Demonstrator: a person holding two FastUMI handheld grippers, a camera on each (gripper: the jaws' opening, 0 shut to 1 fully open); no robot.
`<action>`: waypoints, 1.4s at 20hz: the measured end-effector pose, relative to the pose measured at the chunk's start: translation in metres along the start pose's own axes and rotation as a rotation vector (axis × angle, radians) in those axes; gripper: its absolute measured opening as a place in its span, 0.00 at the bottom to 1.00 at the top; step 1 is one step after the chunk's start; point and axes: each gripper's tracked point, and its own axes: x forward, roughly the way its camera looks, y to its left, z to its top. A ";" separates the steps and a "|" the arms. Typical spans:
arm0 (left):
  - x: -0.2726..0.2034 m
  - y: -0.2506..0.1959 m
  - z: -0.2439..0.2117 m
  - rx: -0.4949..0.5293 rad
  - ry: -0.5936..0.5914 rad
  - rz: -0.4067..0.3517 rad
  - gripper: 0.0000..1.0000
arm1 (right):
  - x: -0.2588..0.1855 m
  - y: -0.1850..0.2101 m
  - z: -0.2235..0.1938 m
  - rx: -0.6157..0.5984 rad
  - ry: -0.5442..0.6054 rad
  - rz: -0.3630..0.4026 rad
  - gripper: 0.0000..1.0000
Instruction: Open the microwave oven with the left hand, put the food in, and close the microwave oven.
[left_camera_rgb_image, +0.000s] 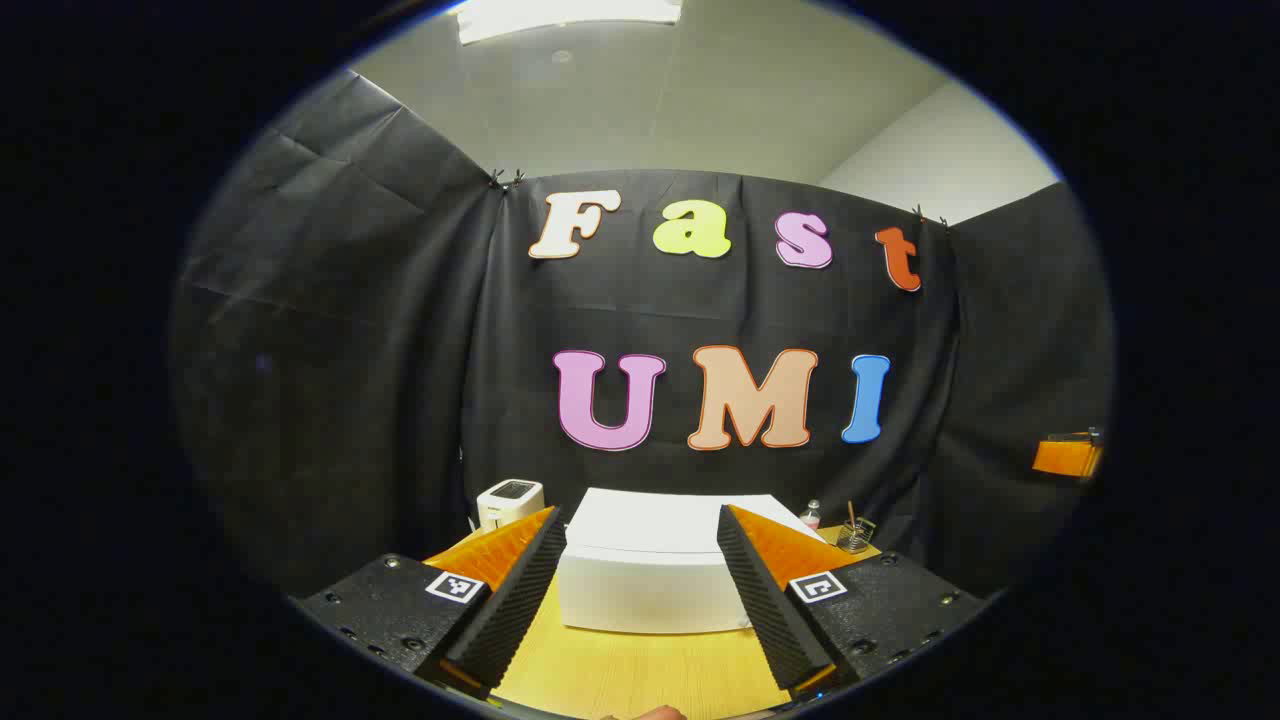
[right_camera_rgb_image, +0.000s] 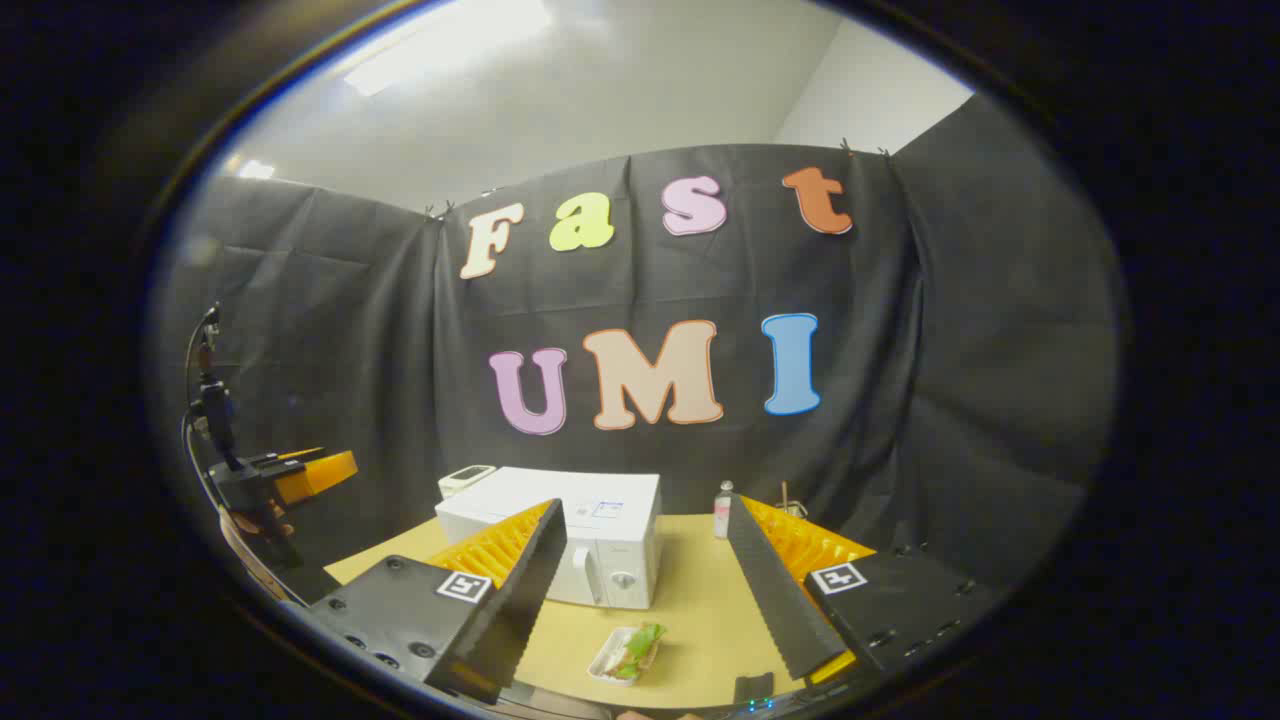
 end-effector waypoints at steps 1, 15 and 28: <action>0.000 -0.001 -0.001 0.003 0.003 0.001 0.95 | 0.001 0.000 0.000 -0.002 0.001 -0.002 0.91; -0.002 -0.005 -0.002 0.002 0.024 -0.022 0.95 | 0.000 0.000 -0.003 0.005 0.032 0.016 0.92; -0.010 -0.015 -0.026 -0.011 0.058 -0.060 0.96 | 0.001 0.003 -0.006 0.023 0.046 0.046 0.92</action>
